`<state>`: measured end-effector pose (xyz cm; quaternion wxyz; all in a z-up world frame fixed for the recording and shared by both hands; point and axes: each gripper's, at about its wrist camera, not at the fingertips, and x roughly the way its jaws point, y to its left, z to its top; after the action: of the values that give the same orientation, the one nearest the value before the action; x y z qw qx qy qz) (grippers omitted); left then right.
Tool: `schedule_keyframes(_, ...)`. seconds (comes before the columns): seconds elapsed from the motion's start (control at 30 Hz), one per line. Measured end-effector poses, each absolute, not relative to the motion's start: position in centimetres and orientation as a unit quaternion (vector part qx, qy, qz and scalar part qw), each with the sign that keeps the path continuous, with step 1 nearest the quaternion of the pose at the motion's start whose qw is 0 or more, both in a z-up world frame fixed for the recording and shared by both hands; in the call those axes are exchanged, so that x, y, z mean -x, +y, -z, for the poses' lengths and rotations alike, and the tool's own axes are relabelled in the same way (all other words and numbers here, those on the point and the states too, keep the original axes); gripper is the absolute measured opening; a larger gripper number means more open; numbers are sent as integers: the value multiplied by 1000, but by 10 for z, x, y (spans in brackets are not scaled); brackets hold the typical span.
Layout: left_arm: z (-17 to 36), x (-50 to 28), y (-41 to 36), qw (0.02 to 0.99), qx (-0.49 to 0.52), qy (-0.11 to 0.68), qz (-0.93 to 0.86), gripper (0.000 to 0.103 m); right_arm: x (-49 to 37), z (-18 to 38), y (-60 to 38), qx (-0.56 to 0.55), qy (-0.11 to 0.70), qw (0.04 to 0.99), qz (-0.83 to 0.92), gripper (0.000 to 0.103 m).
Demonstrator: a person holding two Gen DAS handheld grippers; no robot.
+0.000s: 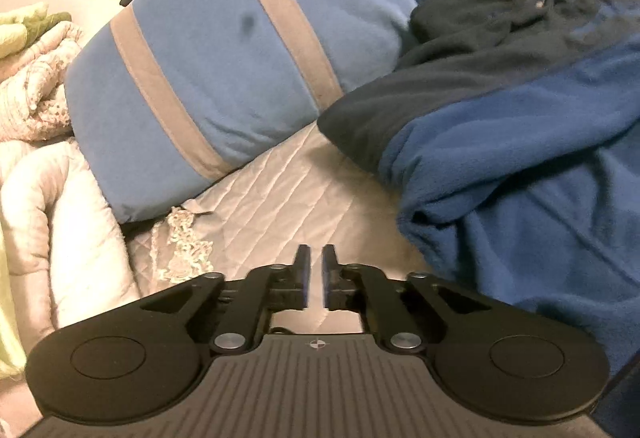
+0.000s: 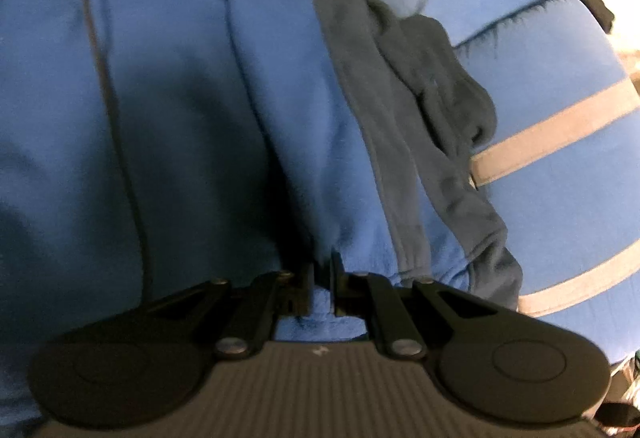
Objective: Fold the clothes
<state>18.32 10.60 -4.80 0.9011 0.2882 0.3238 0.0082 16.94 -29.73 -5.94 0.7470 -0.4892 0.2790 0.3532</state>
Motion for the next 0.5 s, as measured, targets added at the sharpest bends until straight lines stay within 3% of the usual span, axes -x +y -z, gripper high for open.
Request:
schedule_keyframes(0.13, 43, -177, 99, 914, -263, 307, 27, 41, -157, 54, -299, 496, 283, 736, -364, 6)
schedule_keyframes(0.5, 71, -204, 82, 900, -252, 352, 55, 42, -150, 51, -301, 491, 293, 730, -374, 6)
